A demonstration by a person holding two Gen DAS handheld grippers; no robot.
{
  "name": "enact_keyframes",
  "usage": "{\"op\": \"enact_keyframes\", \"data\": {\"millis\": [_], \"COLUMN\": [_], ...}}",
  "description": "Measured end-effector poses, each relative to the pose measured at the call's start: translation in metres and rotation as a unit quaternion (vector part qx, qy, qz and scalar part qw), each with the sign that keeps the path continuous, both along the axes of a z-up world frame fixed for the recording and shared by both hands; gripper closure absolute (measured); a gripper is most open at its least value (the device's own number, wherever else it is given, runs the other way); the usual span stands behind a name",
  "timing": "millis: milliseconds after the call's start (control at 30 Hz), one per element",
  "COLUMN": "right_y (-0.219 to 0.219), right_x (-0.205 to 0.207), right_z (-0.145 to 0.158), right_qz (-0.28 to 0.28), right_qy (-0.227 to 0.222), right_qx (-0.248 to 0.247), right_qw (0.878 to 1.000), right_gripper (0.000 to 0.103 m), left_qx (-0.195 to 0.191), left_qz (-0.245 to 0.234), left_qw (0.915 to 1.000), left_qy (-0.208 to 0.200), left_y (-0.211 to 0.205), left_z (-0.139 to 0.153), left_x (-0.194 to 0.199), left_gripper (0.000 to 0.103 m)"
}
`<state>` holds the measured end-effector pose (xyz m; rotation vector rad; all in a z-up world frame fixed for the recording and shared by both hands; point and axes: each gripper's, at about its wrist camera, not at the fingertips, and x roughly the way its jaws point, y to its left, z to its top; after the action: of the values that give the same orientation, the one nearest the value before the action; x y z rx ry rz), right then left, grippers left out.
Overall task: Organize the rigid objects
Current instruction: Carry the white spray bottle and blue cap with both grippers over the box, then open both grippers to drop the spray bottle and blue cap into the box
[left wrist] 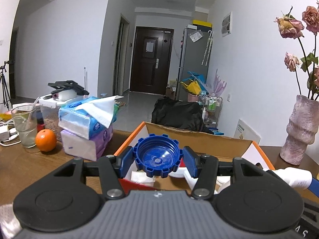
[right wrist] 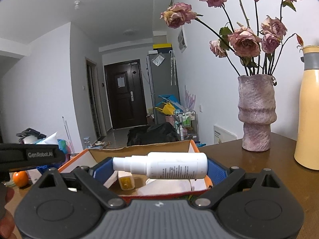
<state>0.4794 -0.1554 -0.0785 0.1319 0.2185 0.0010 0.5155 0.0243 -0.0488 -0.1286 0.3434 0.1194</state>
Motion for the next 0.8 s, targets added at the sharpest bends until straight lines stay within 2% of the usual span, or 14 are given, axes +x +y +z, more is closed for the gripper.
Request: {"op": "enact_keyframes", "data": {"millis": [800], "right_y": [-0.002], "right_x": [0.07], "right_z": [0.002], "right_qz": [-0.012], "right_qy": [0.005], "right_qx": [-0.011], "right_qw": [1.0], "right_gripper": [0.006], "left_qx": [0.021], "left_qz": [-0.027], "left_qw": [0.9992], "left_qy": [-0.021], "left_y": [-0.02], "left_z": [0.002], "left_x": [0.066], "left_gripper": [0.047]}}
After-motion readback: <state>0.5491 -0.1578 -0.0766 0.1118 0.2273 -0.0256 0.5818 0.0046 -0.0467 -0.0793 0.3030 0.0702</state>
